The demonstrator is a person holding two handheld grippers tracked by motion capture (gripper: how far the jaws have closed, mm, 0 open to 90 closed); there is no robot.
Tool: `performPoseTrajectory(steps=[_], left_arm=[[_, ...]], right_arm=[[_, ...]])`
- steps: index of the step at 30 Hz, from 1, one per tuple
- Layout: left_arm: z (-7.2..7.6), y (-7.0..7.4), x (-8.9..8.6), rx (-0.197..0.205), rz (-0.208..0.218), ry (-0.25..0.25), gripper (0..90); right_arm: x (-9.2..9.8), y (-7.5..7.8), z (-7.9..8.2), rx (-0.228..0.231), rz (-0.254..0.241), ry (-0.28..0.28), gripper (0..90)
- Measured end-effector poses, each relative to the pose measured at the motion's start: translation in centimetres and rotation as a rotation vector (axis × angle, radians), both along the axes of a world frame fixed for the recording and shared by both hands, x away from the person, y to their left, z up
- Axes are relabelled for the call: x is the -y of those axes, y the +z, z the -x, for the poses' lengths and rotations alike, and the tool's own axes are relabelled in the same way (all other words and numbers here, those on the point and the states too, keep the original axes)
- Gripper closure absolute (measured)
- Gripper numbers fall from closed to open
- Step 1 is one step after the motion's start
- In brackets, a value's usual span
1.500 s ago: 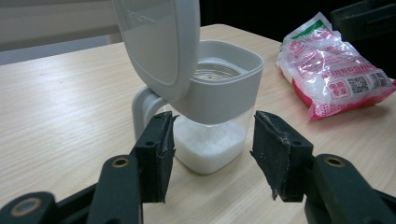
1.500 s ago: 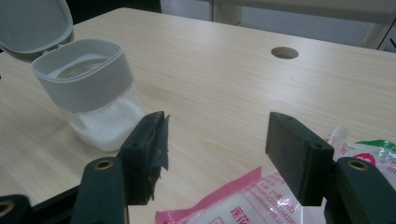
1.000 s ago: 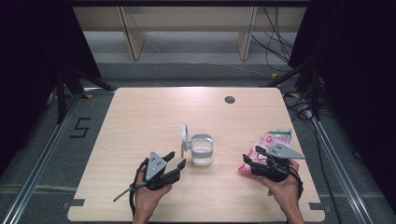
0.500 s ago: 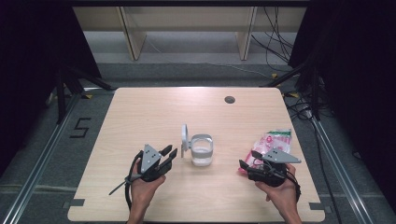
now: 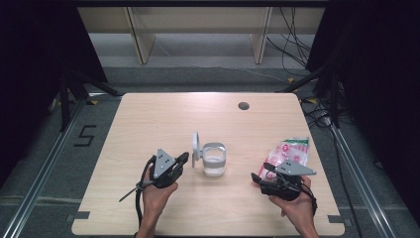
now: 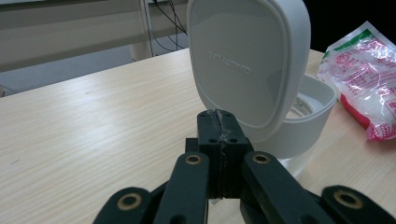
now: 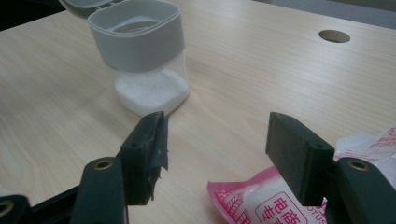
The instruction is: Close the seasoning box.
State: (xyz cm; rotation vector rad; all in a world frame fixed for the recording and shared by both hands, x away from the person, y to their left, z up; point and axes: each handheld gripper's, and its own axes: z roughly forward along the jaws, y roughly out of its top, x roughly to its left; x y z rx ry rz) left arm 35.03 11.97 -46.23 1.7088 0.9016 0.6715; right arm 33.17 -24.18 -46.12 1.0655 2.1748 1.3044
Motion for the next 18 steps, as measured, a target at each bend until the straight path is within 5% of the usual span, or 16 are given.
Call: performPoseTrajectory(steps=[18], left_arm=[[-0.5,1.3,1.2,0.024,-0.004,-0.023,89.2]], right_arm=[[-0.1,-0.2,0.2,-0.007,0.001,-0.003,33.1]])
